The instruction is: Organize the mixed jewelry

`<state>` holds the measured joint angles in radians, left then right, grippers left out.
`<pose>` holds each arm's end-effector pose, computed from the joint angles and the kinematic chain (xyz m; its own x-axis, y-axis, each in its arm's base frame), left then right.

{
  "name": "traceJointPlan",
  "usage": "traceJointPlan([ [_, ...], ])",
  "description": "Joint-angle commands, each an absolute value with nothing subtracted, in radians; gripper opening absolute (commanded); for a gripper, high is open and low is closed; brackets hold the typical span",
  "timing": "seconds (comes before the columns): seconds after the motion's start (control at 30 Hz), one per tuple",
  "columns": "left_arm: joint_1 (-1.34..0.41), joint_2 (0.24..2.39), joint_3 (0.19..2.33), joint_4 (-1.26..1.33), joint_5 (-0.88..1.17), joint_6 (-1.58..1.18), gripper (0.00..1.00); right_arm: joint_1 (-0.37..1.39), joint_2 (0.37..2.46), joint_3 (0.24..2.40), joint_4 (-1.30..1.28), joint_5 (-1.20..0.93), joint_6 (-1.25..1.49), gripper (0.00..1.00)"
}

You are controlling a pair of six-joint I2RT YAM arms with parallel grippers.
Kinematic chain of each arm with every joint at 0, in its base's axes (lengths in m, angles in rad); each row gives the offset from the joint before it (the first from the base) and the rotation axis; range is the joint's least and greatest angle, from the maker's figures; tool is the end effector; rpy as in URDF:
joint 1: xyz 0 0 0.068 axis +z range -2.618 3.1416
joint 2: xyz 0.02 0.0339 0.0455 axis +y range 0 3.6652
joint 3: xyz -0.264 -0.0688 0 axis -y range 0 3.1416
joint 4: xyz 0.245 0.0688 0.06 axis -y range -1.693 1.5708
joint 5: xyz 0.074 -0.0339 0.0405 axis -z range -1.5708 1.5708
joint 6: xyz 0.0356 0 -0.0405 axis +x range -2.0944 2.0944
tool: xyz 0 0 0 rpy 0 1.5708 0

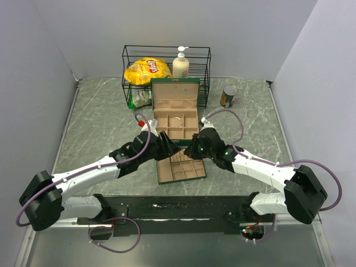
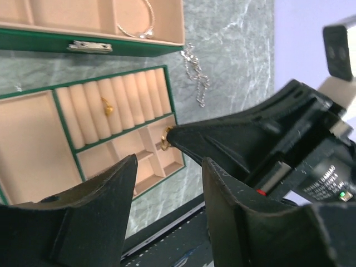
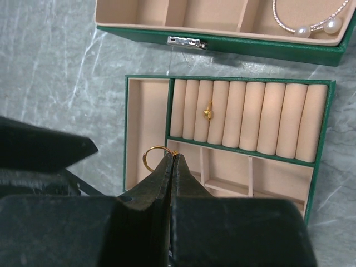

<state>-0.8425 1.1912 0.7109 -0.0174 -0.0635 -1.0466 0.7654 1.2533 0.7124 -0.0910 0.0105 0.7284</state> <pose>0.1770 -0.1951 0.2464 -0.7717 -0.4328 -0.4660 0.0791 0.6618 -0.7455 0.1927 0.1847 0.2249 -0.7750 0.1785 -0.6063 -0.2289 0.8149 0.5325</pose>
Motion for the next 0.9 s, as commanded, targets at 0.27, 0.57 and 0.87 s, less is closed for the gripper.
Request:
traceJointPlan([
  [0.27,-0.928,1.262,0.726,0.107,-0.143,-1.084,0.47,0.752,1.287,0.755,-0.060,-0.038,0.865,0.00],
  [0.57,-0.936,1.252,0.707,0.094,-0.181,-1.108,0.42,0.747,1.266,0.738,-0.055,-0.029,0.864,0.00],
  [0.87,-0.942,1.252,0.709,0.054,-0.204,-1.126,0.38,0.744,1.249,0.727,-0.049,-0.026,0.868,0.00],
])
